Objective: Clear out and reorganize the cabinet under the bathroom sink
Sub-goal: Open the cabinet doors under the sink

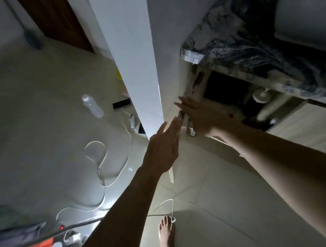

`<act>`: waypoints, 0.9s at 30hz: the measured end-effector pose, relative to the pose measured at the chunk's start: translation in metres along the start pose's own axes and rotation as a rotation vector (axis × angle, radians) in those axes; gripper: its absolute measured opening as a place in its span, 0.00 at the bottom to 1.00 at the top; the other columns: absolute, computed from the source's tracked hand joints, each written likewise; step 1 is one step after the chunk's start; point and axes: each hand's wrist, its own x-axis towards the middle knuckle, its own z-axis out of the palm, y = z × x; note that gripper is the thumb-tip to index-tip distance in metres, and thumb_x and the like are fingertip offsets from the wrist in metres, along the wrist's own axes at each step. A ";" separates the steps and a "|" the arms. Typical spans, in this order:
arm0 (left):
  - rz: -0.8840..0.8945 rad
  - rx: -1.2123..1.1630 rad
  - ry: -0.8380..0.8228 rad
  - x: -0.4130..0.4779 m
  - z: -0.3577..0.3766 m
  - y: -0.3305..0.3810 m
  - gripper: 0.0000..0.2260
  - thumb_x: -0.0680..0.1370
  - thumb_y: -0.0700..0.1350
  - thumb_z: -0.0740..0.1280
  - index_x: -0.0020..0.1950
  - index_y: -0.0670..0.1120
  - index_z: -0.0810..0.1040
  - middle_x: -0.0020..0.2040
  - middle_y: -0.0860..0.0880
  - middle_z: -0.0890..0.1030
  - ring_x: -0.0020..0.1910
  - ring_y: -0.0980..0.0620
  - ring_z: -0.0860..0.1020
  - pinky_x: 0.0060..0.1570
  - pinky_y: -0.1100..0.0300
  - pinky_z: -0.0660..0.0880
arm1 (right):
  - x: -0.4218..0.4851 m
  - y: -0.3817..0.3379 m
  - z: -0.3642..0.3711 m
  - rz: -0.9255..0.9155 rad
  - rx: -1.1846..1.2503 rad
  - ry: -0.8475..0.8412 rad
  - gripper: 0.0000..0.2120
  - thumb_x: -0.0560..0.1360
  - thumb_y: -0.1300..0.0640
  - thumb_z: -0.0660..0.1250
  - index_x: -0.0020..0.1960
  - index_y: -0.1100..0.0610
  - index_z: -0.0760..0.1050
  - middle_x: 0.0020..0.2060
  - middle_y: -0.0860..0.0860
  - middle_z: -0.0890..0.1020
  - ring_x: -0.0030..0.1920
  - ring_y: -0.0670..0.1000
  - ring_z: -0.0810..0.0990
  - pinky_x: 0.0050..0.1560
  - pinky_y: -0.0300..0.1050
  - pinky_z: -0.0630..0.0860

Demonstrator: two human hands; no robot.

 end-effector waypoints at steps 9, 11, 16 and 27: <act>-0.069 0.061 0.077 0.008 -0.048 -0.051 0.31 0.71 0.31 0.68 0.74 0.44 0.70 0.64 0.44 0.80 0.53 0.41 0.82 0.51 0.50 0.78 | 0.028 -0.034 0.000 0.003 0.142 0.034 0.40 0.74 0.70 0.59 0.82 0.52 0.49 0.81 0.47 0.51 0.79 0.49 0.56 0.74 0.45 0.64; -0.075 0.080 0.116 0.012 -0.047 -0.048 0.29 0.69 0.31 0.68 0.70 0.43 0.74 0.60 0.43 0.81 0.55 0.40 0.81 0.53 0.44 0.78 | 0.012 -0.030 0.001 0.000 0.163 0.079 0.37 0.76 0.68 0.59 0.81 0.49 0.54 0.79 0.47 0.60 0.76 0.49 0.64 0.75 0.44 0.64; -0.006 0.102 0.217 0.035 -0.021 -0.012 0.20 0.73 0.42 0.62 0.64 0.43 0.79 0.68 0.44 0.77 0.71 0.44 0.72 0.71 0.40 0.66 | -0.063 0.023 0.012 0.110 0.070 0.152 0.29 0.77 0.60 0.64 0.76 0.48 0.65 0.72 0.48 0.73 0.69 0.50 0.73 0.70 0.46 0.69; 0.237 -0.370 -0.271 0.134 0.113 0.191 0.27 0.76 0.44 0.65 0.75 0.45 0.67 0.71 0.44 0.73 0.67 0.45 0.73 0.67 0.55 0.69 | -0.241 0.163 0.011 0.863 -0.097 0.320 0.42 0.76 0.52 0.66 0.81 0.56 0.45 0.80 0.59 0.48 0.80 0.61 0.48 0.75 0.62 0.61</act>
